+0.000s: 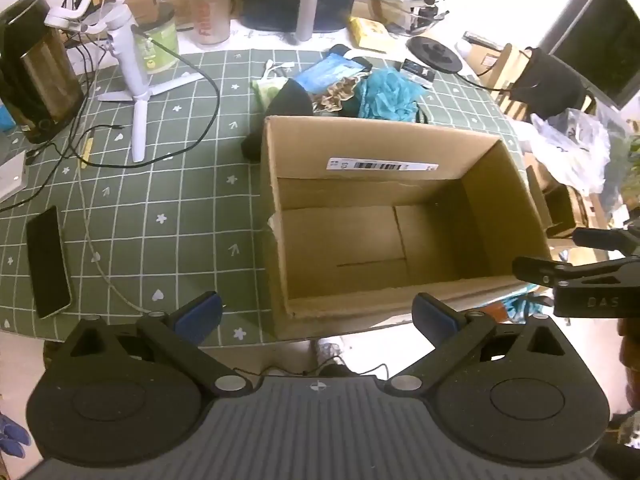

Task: Organize soft objects
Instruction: 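Move both tools over the cardboard box toward the teal mesh sponge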

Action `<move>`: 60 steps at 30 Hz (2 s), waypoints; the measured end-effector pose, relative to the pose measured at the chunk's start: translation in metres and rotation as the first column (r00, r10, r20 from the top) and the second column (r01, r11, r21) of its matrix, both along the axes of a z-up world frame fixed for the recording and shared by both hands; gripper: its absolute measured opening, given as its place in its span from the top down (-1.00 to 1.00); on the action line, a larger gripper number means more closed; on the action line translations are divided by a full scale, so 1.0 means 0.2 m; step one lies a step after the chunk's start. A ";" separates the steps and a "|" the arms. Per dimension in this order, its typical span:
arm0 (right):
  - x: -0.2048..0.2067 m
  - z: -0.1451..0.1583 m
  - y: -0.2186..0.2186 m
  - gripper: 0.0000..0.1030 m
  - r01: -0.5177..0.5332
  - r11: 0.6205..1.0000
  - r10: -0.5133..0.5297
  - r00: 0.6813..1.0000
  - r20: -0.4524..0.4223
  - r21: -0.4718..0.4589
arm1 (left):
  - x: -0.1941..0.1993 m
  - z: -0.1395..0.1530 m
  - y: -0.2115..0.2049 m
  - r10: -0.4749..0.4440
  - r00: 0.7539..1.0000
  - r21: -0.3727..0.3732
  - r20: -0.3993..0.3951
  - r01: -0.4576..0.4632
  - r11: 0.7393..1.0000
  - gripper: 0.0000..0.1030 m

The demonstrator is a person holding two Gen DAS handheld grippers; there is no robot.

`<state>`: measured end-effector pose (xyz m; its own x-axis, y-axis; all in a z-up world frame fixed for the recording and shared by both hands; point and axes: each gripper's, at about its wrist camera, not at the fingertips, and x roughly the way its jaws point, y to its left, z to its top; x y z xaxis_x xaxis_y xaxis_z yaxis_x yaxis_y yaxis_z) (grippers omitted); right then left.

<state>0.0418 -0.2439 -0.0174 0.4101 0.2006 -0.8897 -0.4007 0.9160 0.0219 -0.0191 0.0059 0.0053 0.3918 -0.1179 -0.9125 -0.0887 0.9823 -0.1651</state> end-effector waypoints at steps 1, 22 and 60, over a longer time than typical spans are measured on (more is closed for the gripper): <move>0.00 0.00 0.00 -1.00 -0.001 1.000 0.001 1.000 0.002 0.000 | 0.00 0.00 0.00 -0.003 1.000 -0.005 0.003 0.003 1.000 -1.00; 0.04 0.00 -0.06 -1.00 0.053 0.998 -0.053 0.998 0.013 -0.018 | 0.06 0.02 -0.02 -0.053 0.998 -0.027 0.035 0.054 0.998 -1.00; 0.40 0.04 -0.17 -1.00 0.001 0.997 -0.009 0.995 0.099 0.079 | 0.28 0.08 -0.02 -0.037 0.989 -0.009 0.141 0.039 0.999 -1.00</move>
